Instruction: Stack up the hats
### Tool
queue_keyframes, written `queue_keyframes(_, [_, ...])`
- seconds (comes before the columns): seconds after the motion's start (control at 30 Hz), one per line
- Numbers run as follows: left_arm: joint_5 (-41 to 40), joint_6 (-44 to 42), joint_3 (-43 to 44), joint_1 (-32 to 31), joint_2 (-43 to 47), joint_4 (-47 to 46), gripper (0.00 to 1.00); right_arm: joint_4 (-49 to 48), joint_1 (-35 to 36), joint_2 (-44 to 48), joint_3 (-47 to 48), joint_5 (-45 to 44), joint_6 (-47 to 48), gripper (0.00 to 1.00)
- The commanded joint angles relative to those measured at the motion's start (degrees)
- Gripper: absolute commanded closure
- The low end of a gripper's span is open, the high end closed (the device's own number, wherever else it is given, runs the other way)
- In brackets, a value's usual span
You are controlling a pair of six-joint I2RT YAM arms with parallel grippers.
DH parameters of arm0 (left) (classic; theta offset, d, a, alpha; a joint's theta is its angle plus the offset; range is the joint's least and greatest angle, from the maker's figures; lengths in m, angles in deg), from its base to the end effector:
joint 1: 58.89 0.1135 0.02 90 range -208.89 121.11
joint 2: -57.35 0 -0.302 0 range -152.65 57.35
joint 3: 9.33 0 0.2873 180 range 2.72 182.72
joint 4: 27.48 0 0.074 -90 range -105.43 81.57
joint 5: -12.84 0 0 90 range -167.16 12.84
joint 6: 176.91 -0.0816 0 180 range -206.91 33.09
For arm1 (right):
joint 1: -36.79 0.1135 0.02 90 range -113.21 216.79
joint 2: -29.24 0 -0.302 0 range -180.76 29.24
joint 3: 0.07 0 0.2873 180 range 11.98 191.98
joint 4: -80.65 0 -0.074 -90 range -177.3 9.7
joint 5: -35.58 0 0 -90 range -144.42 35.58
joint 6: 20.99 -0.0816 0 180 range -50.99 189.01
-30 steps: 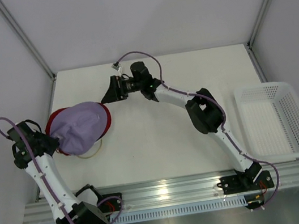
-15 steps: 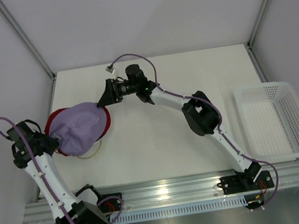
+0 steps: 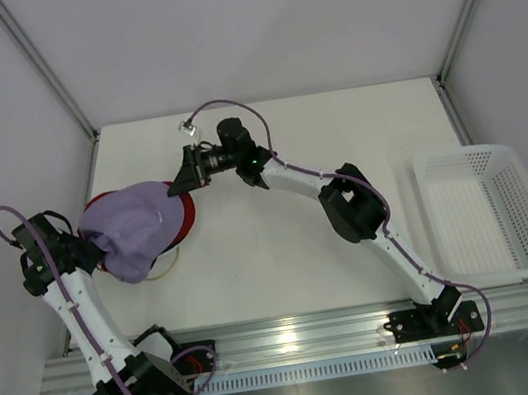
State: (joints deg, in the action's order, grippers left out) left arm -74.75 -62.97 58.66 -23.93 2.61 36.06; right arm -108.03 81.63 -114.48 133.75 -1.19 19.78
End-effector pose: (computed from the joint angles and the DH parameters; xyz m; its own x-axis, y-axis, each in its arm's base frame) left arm 0.1861 0.1259 0.3063 -0.3529 -0.7414 -0.5708 -0.7590 0.5836 -0.2888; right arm 0.4285 0.5183 0.2402 -0.7596 -0.1160 -0.6400 -0.6350 -0.0802 0.7683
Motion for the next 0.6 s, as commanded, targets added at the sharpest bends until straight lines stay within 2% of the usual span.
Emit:
queue_keyframes(0.0, [-0.2, -0.7, 0.3, 0.7, -0.5, 0.4, 0.96, -3.4, 1.3, 0.6, -0.6, 1.6, -1.2, 0.83])
queue_keyframes(0.07, [-0.1, -0.7, 0.3, 0.7, -0.5, 0.4, 0.96, -2.2, 1.1, 0.5, -0.8, 1.0, -1.0, 1.00])
queue_keyframes(0.2, [-0.3, -0.4, 0.9, 0.7, 0.0, 0.5, 0.96, 2.3, 0.8, 0.6, -0.4, -1.7, -0.9, 1.00])
queue_keyframes(0.33, [0.0, -0.1, 2.9, 0.7, 1.0, 1.4, 0.95, 2.7, -0.3, 1.0, -0.7, -2.8, -5.9, 1.00])
queue_keyframes(0.47, [1.1, 0.1, 6.5, 0.7, 1.5, 2.7, 0.93, 0.2, -1.3, 0.3, 0.6, -2.5, -14.2, 1.00])
queue_keyframes(0.5, [1.4, 0.1, 7.4, 0.6, 1.5, 3.4, 0.93, 1.2, -1.7, -0.3, 1.6, -2.3, -18.7, 1.00])
queue_keyframes(0.57, [1.8, 0.1, 8.0, 0.7, 1.6, 3.7, 0.92, -3.5, -2.9, -2.1, 1.9, -0.6, -25.1, 1.00])
